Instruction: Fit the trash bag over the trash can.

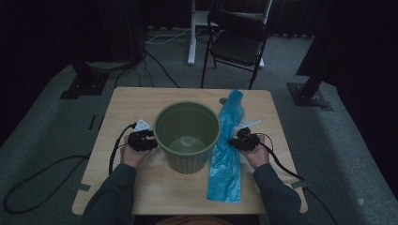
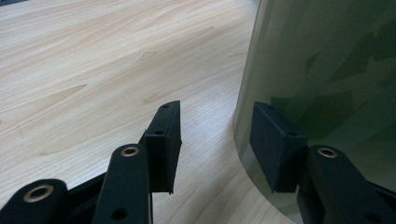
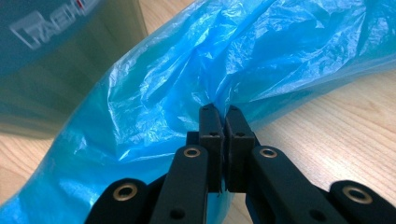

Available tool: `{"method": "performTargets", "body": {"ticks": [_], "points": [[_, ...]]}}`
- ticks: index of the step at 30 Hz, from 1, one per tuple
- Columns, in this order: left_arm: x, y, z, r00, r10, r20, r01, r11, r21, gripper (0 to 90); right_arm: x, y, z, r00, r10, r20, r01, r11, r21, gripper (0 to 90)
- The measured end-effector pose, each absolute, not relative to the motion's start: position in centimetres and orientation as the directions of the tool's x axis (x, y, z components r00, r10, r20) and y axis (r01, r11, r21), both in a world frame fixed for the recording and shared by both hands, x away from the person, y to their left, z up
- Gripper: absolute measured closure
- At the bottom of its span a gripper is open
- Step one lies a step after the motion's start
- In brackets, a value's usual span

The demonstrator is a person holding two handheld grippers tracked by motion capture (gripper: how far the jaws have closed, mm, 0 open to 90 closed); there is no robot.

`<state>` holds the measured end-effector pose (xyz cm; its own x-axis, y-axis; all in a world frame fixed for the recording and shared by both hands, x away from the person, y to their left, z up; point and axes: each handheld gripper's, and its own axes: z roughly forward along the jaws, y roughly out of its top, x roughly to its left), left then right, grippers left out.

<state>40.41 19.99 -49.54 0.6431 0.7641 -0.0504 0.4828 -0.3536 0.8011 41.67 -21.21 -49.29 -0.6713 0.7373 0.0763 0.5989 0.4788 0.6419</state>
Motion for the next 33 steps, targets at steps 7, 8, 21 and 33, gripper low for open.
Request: {"method": "performTargets", "body": {"ticks": [7, 8, 21, 33], "points": [[40.3, 19.4, -49.5, 0.659, 0.751, -0.042, 0.471, -0.369, 0.801, 53.3, 41.9, -22.2, -48.1, -0.669, 0.738, 0.093, 0.587, 0.448, 0.674, 88.2], [40.2, 19.3, -49.5, 0.662, 0.748, -0.040, 0.469, -0.372, 0.801, 53.4, 41.9, -22.3, -47.8, -0.667, 0.739, 0.095, 0.586, 0.442, 0.679, 88.2], [40.0, 19.0, -49.4, 0.679, 0.733, -0.041, 0.461, -0.383, 0.801, 53.2, 41.8, -23.2, -45.8, -0.693, 0.716, 0.080, 0.536, 0.439, 0.721, 88.2], [39.9, 18.9, -49.3, 0.685, 0.727, -0.040, 0.457, -0.387, 0.801, 53.2, 40.9, -23.4, -42.5, -0.727, 0.684, 0.052, 0.466, 0.437, 0.769, 88.2]]}}
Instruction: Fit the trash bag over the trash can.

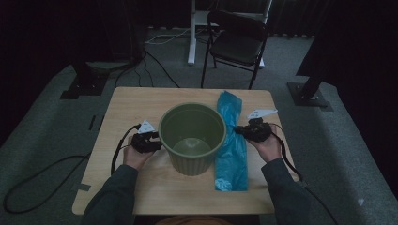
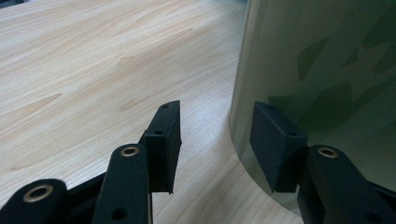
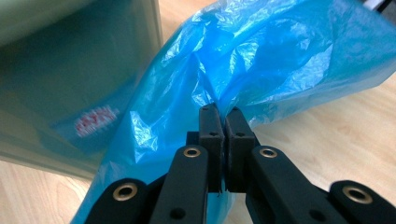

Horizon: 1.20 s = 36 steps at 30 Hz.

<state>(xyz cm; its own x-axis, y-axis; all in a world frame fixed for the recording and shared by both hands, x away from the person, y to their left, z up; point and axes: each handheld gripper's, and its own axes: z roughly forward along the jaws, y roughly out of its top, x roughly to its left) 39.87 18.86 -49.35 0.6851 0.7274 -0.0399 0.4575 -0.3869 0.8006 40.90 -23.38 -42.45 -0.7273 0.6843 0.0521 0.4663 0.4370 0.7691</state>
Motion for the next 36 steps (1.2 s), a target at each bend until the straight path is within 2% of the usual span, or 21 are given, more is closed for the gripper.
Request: {"method": "performTargets", "body": {"ticks": [36], "points": [[39.8, 18.9, -49.4, 0.687, 0.725, -0.043, 0.461, -0.389, 0.798, 53.0, 40.7, -26.8, -33.8, -0.755, 0.656, -0.006, 0.332, 0.390, 0.859, 88.3]]}}
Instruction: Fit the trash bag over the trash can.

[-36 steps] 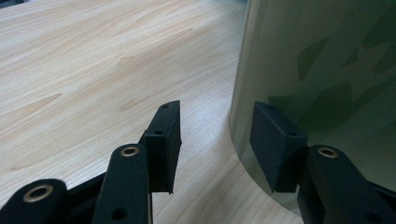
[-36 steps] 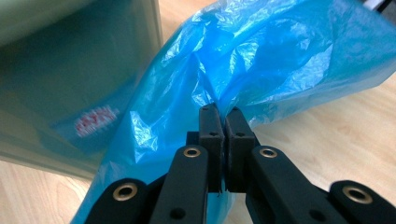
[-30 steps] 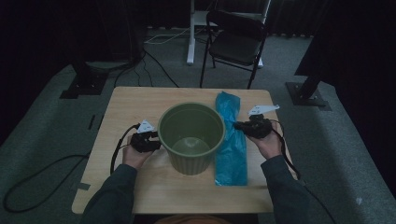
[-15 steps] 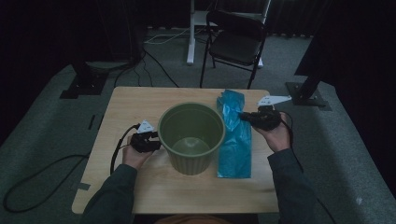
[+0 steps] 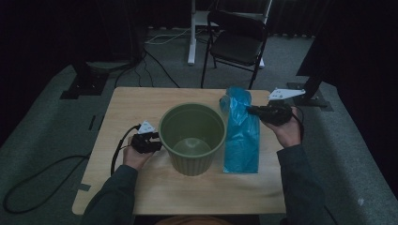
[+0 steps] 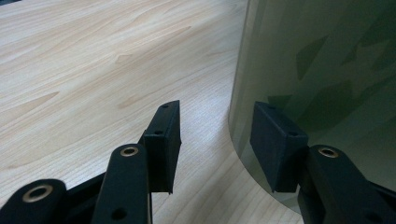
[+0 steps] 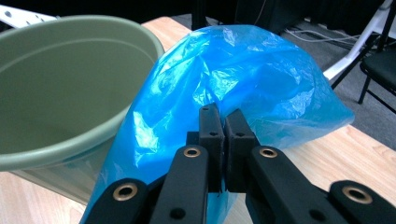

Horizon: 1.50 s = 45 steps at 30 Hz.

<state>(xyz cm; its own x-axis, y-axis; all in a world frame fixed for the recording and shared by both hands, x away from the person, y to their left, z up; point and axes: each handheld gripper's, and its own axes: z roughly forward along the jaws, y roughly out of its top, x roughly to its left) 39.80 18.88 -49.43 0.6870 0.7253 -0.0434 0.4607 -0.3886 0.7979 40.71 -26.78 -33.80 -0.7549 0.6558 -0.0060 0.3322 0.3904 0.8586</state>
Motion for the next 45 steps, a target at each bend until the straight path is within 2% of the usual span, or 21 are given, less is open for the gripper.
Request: {"method": "performTargets", "body": {"ticks": [16, 45], "points": [[39.8, 18.8, -49.5, 0.686, 0.726, -0.042, 0.462, -0.391, 0.796, 53.0, 40.6, -27.1, -30.9, -0.794, 0.608, 0.010, 0.289, 0.363, 0.886, 88.3], [39.8, 18.8, -49.5, 0.687, 0.726, -0.037, 0.460, -0.395, 0.795, 53.0, 41.9, -20.6, -27.2, -0.890, 0.456, 0.016, 0.206, 0.370, 0.906, 88.3]]}}
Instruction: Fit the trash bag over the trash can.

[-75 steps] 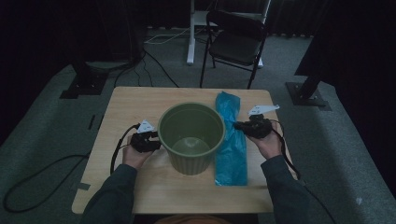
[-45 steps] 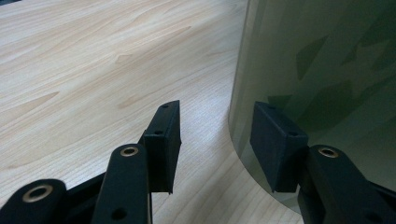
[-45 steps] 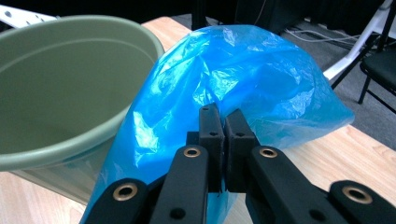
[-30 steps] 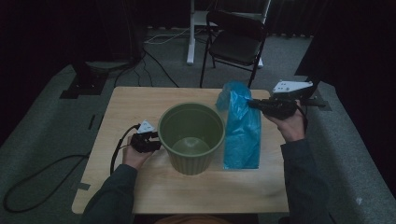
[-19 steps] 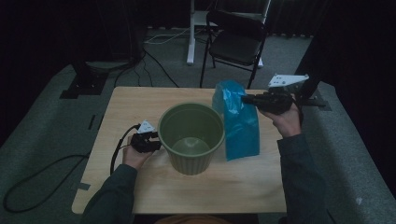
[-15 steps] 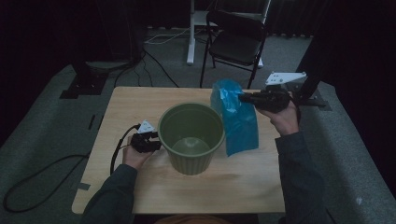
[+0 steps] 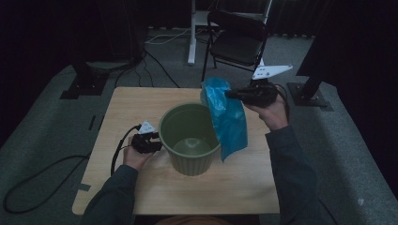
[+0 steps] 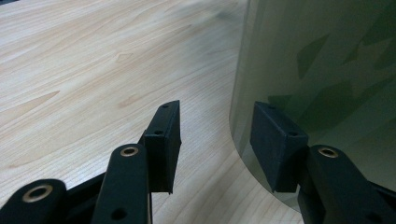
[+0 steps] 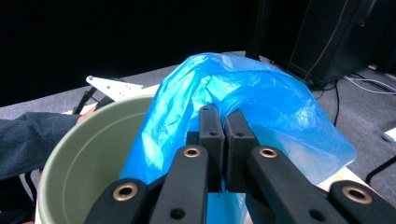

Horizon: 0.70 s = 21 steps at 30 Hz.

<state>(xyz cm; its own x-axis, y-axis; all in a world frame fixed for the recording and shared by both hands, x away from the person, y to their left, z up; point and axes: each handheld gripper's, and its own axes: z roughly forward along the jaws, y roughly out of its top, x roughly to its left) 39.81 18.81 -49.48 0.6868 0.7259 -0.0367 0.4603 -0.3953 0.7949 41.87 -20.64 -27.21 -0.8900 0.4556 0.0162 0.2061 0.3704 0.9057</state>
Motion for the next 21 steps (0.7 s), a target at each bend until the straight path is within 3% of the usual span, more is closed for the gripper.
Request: {"method": "performTargets", "body": {"ticks": [21], "points": [[39.8, 18.8, -49.4, 0.688, 0.725, -0.034, 0.457, -0.396, 0.797, 53.0, 44.6, -13.9, -26.9, -0.912, 0.409, 0.033, 0.201, 0.374, 0.905, 88.4]]}}
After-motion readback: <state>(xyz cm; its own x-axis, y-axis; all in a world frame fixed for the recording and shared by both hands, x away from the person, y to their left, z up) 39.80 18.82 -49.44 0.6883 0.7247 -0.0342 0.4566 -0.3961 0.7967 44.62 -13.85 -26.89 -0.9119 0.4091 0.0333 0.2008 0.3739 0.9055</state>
